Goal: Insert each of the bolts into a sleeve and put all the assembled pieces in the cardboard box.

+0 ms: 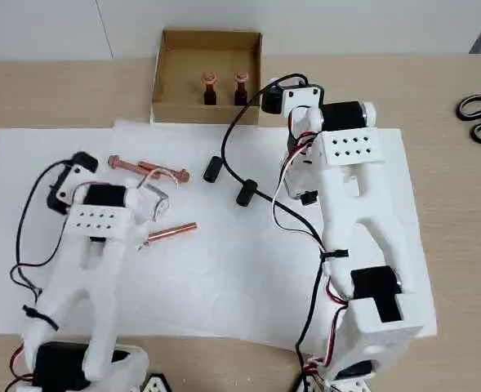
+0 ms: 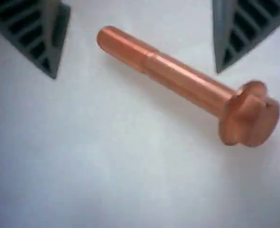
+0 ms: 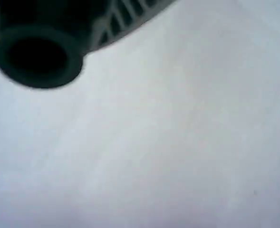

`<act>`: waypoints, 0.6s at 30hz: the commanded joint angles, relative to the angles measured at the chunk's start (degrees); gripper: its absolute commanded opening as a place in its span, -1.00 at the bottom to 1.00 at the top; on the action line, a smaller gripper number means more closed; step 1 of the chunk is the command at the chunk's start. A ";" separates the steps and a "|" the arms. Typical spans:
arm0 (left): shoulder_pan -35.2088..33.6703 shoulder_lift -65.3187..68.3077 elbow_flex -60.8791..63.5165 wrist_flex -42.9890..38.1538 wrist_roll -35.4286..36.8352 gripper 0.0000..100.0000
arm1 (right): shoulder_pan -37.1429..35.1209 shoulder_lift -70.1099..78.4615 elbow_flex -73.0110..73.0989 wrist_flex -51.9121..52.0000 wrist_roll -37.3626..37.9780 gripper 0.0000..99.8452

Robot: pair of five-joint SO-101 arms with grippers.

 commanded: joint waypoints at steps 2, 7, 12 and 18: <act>0.35 -2.02 4.00 -4.75 0.53 -0.59 | 0.22 -4.00 -0.26 0.22 0.26 -0.99; 0.35 -2.02 7.43 -7.47 0.53 -0.59 | 0.22 -4.00 -0.26 0.22 0.26 -0.99; 0.35 -2.02 9.63 -10.73 0.53 -0.59 | 0.22 -3.91 -0.26 0.22 0.18 -0.99; 0.35 -2.02 13.93 -17.49 0.53 -0.71 | 0.22 -3.91 -0.26 0.22 0.18 -0.99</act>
